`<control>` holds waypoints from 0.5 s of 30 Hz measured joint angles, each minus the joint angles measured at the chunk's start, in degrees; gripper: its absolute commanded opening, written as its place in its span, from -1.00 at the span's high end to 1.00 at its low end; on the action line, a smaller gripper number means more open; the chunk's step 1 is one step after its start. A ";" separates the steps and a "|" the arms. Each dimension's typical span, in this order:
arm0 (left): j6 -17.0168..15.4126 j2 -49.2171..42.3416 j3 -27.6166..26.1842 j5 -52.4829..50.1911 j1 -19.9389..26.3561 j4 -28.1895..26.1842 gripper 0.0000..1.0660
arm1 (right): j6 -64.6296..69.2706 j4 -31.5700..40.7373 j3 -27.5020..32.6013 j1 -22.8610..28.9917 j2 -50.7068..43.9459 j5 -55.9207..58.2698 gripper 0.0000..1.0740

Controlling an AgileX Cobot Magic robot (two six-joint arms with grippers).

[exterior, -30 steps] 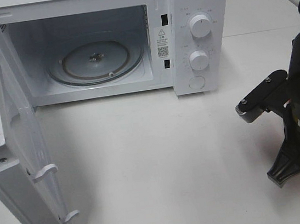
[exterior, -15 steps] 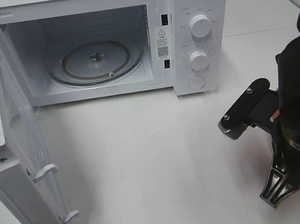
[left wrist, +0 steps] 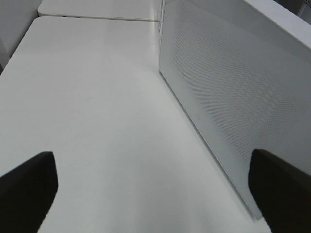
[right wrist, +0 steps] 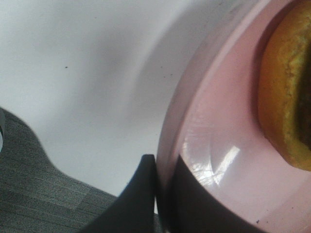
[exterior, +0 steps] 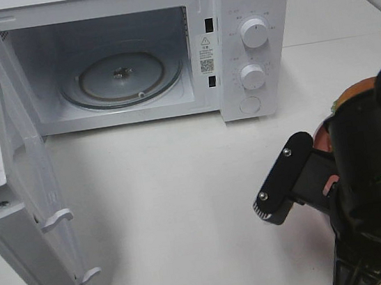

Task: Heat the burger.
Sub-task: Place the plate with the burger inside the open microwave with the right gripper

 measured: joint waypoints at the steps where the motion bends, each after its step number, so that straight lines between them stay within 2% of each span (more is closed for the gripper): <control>1: 0.00 0.00 0.00 0.00 0.00 0.00 -0.87 | 0.00 0.34 0.00 0.74 0.00 0.00 1.00; 2: 0.00 0.00 0.00 0.00 0.00 0.00 -0.87 | 0.00 0.34 0.00 0.74 0.00 0.00 1.00; 4: 0.00 0.00 0.00 0.00 0.00 0.00 -0.87 | 0.06 0.97 0.00 4.35 0.00 0.29 1.00; 7: 0.00 0.00 0.00 0.00 0.00 0.00 -0.87 | 0.06 0.97 0.00 5.44 0.00 0.29 1.00; 9: 0.00 0.00 0.00 0.00 0.00 0.00 -0.87 | 0.29 0.97 0.00 9.17 0.00 0.34 1.00; 15: 0.00 0.00 0.00 0.00 0.00 0.00 -0.87 | 1.20 0.97 0.00 12.89 0.00 0.46 1.00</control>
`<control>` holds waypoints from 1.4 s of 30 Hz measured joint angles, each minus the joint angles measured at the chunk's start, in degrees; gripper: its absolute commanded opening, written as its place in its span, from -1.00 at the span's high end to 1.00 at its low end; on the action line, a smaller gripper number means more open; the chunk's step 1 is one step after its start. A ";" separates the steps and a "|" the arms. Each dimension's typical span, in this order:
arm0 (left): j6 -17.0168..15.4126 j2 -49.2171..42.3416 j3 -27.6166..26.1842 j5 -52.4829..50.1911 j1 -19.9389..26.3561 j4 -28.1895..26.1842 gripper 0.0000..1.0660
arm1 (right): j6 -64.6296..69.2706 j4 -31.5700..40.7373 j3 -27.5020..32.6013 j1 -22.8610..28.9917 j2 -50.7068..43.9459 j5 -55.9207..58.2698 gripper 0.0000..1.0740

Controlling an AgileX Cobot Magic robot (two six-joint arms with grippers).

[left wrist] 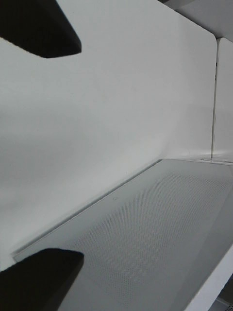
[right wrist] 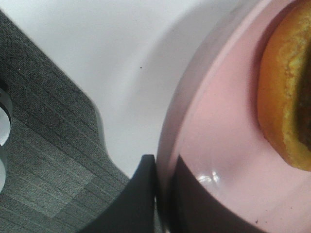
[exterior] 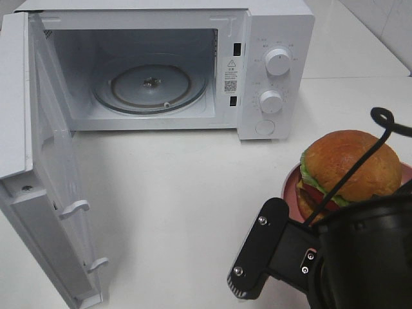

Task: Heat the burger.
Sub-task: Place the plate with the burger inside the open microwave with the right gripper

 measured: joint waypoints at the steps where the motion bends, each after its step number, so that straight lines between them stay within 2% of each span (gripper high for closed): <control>1: 0.00 0.00 0.00 0.00 0.00 0.00 -0.87 | 0.00 0.00 0.00 1.38 0.00 0.00 1.00; 7: 0.00 0.00 0.00 0.00 0.00 0.00 -0.87 | -0.40 0.00 0.00 3.55 0.00 -0.06 1.00; 27: 0.00 0.00 0.00 0.00 0.00 0.00 -0.87 | -15.87 -6.42 0.00 3.67 0.00 -3.95 1.00; 33: 0.00 0.00 0.00 0.00 0.00 0.00 -0.87 | -16.96 -7.51 0.00 3.67 0.00 -4.93 0.99; 42: 0.00 0.00 0.00 0.00 0.00 0.00 -0.87 | -22.06 -8.54 0.00 3.44 0.00 -11.86 1.00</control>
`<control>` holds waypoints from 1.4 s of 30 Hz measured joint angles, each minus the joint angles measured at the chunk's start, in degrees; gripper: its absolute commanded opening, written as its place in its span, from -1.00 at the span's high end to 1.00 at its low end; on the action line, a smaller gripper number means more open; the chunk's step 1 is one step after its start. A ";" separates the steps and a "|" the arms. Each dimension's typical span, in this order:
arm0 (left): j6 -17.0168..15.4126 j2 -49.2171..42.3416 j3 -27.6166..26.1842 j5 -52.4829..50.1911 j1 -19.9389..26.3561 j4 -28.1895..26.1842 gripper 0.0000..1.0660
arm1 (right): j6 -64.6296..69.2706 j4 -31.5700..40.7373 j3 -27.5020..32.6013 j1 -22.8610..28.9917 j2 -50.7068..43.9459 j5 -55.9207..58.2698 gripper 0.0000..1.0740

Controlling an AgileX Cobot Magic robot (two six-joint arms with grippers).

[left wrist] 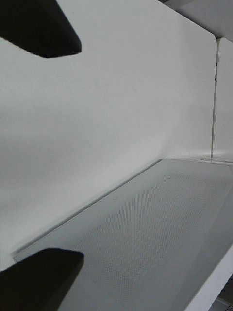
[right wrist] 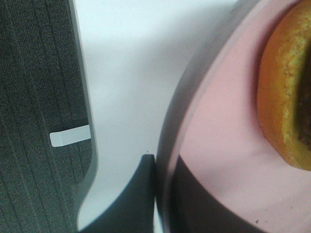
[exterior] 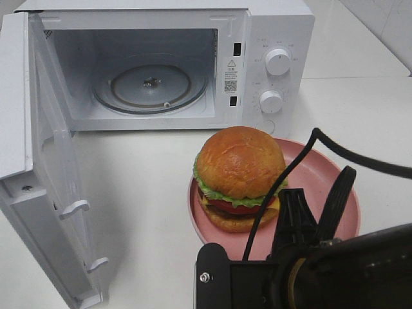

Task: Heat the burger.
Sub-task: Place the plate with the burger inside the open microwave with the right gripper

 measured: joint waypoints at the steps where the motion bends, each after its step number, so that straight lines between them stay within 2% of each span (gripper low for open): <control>1: 0.00 0.00 0.00 0.00 0.00 0.00 -0.87 | 0.00 0.00 0.00 0.00 0.00 0.00 1.00; 11: 0.00 0.00 0.00 0.00 0.00 0.00 -0.87 | -5.84 -3.84 0.00 -5.21 0.00 -5.21 1.00; 13: 0.00 0.00 0.00 0.00 0.00 0.00 -0.87 | -9.57 -4.98 0.00 -8.31 0.00 -8.08 1.00; 16: 0.00 0.00 0.00 0.00 0.00 0.00 -0.87 | -10.83 -5.04 0.06 -8.94 0.00 -9.00 1.00; 19: 0.00 0.00 0.00 0.00 0.00 0.00 -0.87 | -15.58 -5.27 0.06 -11.29 0.00 -11.57 1.00; 21: 0.00 0.00 0.00 0.00 0.00 0.00 -0.87 | -23.03 -5.27 0.06 -14.84 0.00 -14.78 1.00; 25: 0.00 0.00 0.00 0.00 0.00 0.00 -0.87 | -30.88 -5.10 0.06 -17.42 0.00 -16.79 1.00; 26: 0.00 0.00 0.00 0.00 0.00 0.00 -0.87 | -35.81 -4.13 0.06 -19.14 0.00 -18.28 1.00; 29: 0.00 0.00 0.00 0.00 0.00 0.00 -0.87 | -38.50 -3.15 0.06 -20.00 0.00 -19.02 1.00; 31: 0.00 0.00 0.00 0.00 0.00 0.00 -0.87 | -48.53 1.95 0.06 -22.86 0.00 -21.37 1.00; 32: 0.00 0.00 0.00 0.00 0.00 0.00 -0.87 | -48.53 1.95 0.06 -22.86 0.00 -21.37 1.00; 33: 0.00 0.00 0.00 0.00 0.00 0.00 -0.87 | -53.74 5.61 0.06 -24.47 0.00 -22.46 1.00; 42: 0.00 0.00 0.00 0.00 0.00 0.00 -0.87 | -69.79 16.39 0.17 -30.54 0.00 -26.01 1.00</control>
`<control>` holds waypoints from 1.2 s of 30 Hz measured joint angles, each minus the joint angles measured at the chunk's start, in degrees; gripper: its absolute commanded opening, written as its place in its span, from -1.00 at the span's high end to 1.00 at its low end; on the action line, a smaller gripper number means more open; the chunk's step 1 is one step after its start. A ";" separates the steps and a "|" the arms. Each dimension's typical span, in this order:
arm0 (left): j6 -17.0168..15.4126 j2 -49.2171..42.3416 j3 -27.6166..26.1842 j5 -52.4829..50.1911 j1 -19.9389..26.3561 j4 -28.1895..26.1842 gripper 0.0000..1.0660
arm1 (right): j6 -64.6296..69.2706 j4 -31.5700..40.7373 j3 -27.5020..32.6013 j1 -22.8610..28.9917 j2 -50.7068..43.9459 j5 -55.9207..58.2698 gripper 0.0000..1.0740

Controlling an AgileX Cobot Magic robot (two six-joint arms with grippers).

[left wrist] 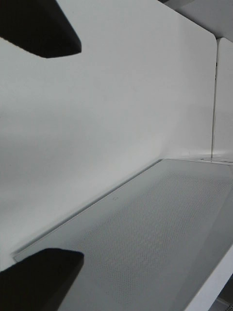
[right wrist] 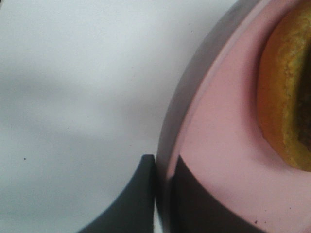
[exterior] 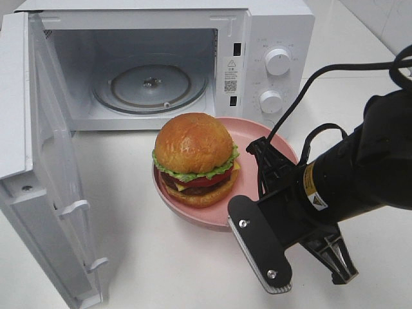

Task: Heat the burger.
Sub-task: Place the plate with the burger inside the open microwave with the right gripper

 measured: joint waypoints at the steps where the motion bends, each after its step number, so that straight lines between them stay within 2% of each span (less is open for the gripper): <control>1: 0.00 0.00 0.00 0.00 0.00 0.00 -0.87 | -3.84 2.69 0.06 -1.20 0.00 -0.74 1.00; 5: 0.00 0.00 0.00 0.00 0.00 0.00 -0.87 | -10.37 7.16 0.06 -2.92 0.00 -1.66 1.00; 9: 0.00 0.00 0.00 0.00 0.00 0.00 -0.87 | -20.63 15.81 0.11 -5.61 0.00 -3.44 1.00; 10: 0.00 0.00 0.00 0.00 0.00 0.00 -0.87 | -20.63 15.81 0.11 -5.61 0.00 -3.44 1.00; 11: 0.00 0.00 0.00 0.00 0.00 0.00 -0.87 | -24.58 19.71 0.11 -6.59 0.00 -4.13 1.00; 14: 0.00 0.00 0.00 0.00 0.00 0.00 -0.87 | -28.25 22.63 0.11 -6.99 0.06 -5.44 1.00; 29: 0.00 0.00 0.00 0.00 0.00 0.00 -0.87 | -26.41 18.56 0.29 -7.10 0.69 -11.92 1.00; 36: 0.00 0.00 0.00 0.00 0.00 0.00 -0.87 | -23.84 17.99 -2.52 -7.10 3.32 -11.97 1.00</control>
